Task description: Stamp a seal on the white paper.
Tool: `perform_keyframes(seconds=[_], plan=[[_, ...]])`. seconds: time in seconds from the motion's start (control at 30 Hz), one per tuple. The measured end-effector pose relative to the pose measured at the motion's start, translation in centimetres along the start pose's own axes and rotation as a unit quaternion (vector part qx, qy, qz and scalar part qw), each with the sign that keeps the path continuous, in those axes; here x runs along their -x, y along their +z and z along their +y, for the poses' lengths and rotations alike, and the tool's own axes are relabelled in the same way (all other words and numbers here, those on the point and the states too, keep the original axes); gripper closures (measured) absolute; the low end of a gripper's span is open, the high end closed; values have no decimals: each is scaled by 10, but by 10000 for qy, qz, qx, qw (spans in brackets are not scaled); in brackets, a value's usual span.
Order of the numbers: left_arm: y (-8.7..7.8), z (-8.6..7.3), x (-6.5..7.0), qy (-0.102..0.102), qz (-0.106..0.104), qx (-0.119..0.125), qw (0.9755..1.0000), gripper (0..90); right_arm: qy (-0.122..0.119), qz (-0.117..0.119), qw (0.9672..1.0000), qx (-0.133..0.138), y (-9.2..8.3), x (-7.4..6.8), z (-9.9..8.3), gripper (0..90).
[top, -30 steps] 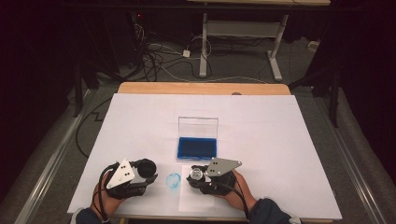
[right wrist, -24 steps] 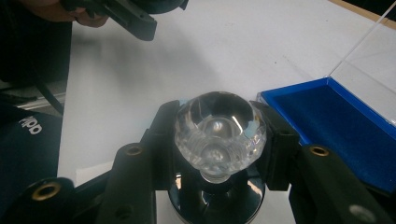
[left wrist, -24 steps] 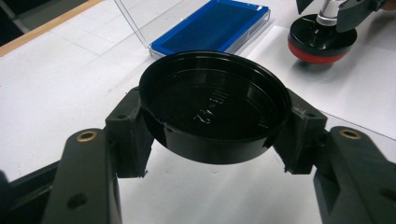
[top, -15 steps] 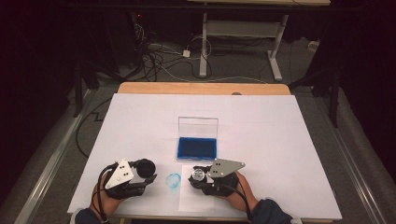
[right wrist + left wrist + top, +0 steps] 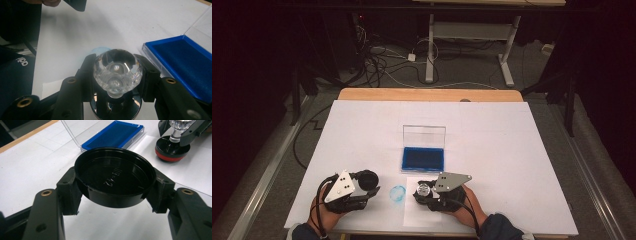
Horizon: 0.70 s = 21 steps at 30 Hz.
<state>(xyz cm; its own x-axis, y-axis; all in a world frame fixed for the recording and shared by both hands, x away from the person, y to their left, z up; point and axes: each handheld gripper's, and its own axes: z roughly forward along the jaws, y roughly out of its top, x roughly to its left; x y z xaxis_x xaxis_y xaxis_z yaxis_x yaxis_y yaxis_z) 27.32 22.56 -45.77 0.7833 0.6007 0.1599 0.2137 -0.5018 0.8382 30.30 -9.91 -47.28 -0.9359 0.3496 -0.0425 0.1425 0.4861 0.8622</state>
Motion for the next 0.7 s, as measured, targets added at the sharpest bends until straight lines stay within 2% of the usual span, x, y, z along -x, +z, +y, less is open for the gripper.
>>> perform_keyframes(seconds=[0.7], plan=[[3, 1, 1, 62, -64, -60, 9999, 361, 55, 37, 9998, -168, 3, 0, -4, 567]])
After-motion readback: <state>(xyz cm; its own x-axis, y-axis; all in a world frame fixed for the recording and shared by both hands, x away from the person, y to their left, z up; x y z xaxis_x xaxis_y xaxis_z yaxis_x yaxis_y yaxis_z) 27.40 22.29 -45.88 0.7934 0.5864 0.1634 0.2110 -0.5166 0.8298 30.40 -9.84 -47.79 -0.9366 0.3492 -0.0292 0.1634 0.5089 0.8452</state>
